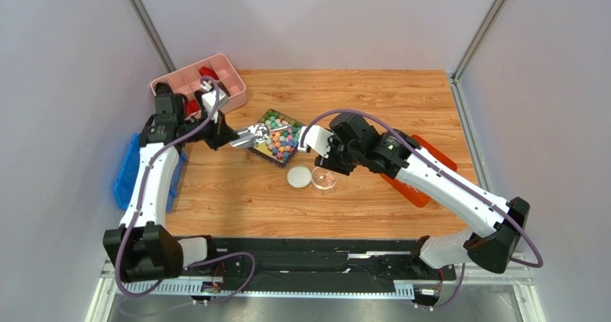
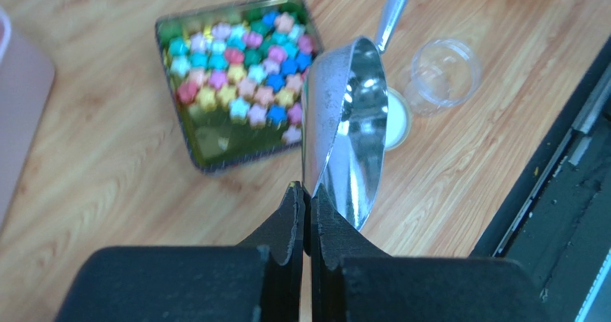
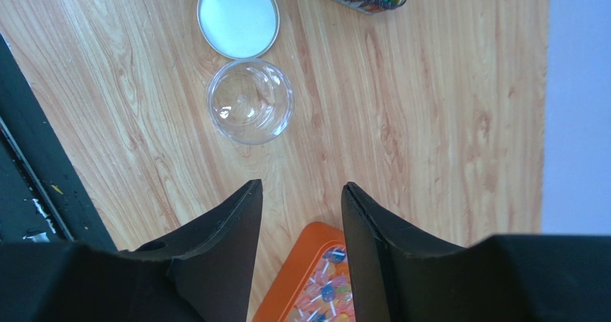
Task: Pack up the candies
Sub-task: Adjust the spatula.
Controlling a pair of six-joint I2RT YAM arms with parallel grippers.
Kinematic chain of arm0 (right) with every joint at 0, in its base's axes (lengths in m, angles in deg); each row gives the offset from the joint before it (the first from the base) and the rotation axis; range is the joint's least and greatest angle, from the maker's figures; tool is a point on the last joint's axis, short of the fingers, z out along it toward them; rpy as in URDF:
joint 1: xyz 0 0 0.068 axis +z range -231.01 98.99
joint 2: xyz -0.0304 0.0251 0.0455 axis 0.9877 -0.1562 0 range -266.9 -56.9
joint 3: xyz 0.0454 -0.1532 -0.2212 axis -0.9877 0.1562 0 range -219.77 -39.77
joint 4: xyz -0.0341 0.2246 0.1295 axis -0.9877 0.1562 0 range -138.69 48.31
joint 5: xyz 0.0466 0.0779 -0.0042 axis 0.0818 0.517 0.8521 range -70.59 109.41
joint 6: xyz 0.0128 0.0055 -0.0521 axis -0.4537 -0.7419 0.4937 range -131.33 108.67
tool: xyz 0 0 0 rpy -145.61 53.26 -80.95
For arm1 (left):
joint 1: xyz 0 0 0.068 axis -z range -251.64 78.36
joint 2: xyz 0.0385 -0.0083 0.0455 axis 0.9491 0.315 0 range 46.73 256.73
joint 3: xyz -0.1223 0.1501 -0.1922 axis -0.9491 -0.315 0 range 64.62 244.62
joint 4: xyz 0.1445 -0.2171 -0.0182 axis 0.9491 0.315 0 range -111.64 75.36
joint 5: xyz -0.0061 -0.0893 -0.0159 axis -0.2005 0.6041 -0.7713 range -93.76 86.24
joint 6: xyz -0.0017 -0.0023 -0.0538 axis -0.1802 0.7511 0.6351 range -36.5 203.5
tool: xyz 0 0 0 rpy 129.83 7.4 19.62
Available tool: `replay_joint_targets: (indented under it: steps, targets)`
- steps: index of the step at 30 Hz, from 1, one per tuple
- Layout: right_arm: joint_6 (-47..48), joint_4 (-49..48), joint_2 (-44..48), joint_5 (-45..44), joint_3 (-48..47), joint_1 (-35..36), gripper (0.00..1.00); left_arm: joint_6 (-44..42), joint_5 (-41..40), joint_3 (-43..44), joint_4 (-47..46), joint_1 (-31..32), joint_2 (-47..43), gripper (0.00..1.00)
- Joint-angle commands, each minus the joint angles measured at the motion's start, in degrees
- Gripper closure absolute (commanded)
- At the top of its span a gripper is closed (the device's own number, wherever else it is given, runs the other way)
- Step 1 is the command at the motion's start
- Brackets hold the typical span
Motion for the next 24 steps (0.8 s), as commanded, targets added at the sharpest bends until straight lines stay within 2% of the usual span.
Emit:
replay_joint_targets:
  steps: [1,6,8,17,24]
  targets:
    - [4.4,-1.15,-1.76,-8.93,-2.89,4.27,0.52,-4.17,5.18,10.51,5.58,6.16,5.1,1.0]
    - [5.55,-3.87,-3.08,-13.59,-5.09,6.56,0.52,-5.22,6.49,19.83,10.59,15.13,13.37,1.0]
    - [5.72,-5.63,-2.56,-14.91,-4.92,6.65,0.56,-5.31,5.8,21.15,10.86,17.41,15.22,1.0]
    - [7.31,-10.11,-0.36,-16.24,-0.35,6.91,0.57,-7.07,4.82,20.19,11.48,22.95,20.5,1.0]
    - [5.55,-11.78,-0.18,-9.39,2.37,6.74,0.6,-6.72,6.84,20.63,11.66,24.28,21.56,1.0]
